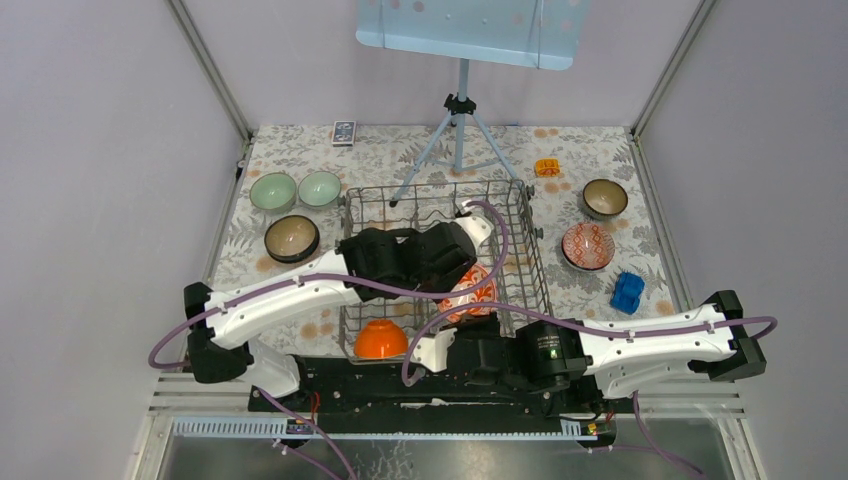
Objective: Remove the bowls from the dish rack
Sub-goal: Place the bowl at the center of the board.
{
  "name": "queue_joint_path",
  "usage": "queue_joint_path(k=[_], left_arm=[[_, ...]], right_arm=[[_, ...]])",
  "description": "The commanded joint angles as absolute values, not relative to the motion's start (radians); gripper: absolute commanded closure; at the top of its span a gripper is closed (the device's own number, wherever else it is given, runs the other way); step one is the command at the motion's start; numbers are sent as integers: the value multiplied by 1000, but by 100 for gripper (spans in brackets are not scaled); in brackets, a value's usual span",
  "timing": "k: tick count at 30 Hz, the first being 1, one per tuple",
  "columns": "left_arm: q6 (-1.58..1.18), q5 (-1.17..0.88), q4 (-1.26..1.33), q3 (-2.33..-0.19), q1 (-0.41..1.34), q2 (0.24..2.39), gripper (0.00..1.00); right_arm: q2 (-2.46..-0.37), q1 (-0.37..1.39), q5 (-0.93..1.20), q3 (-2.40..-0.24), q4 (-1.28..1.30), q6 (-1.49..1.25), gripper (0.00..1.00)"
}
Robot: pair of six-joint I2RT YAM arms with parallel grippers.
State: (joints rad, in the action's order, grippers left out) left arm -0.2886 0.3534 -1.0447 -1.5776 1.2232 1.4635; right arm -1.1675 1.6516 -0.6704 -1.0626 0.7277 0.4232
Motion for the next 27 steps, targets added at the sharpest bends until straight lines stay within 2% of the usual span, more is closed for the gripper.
queue_joint_path(k=[1,7,9,12,17,21,23,27], left_arm=[[-294,379,-1042,-1608,1232,1473,60],[-309,393,-1040,-1603,1232,1466,85],[-316,400,-1037,-1601,1232,1465,98],[-334,412,-1014,-1579,1232,1450,100],[-369,407,-934,-1502,1197,1406,100],[-411,320,-844,-1419,1076,1344,100],[-435,277,-800,-1390,1006,1309,100],[-496,253,-761,-1367,876,1268,100]], right_arm=[[-1153,1665,-740,-1115,698,442,100],[-1160,1668,-740,-1120,701,432,100],[-1169,1670,-739,-1122,701,416,100],[-1177,1671,-732,-1123,695,371,83],[-1142,1672,-752,-1102,611,264,42],[-1117,1672,-776,-1093,531,184,9],[-1133,1672,-802,-1117,509,156,1],[-1176,1671,-860,-1174,419,92,0]])
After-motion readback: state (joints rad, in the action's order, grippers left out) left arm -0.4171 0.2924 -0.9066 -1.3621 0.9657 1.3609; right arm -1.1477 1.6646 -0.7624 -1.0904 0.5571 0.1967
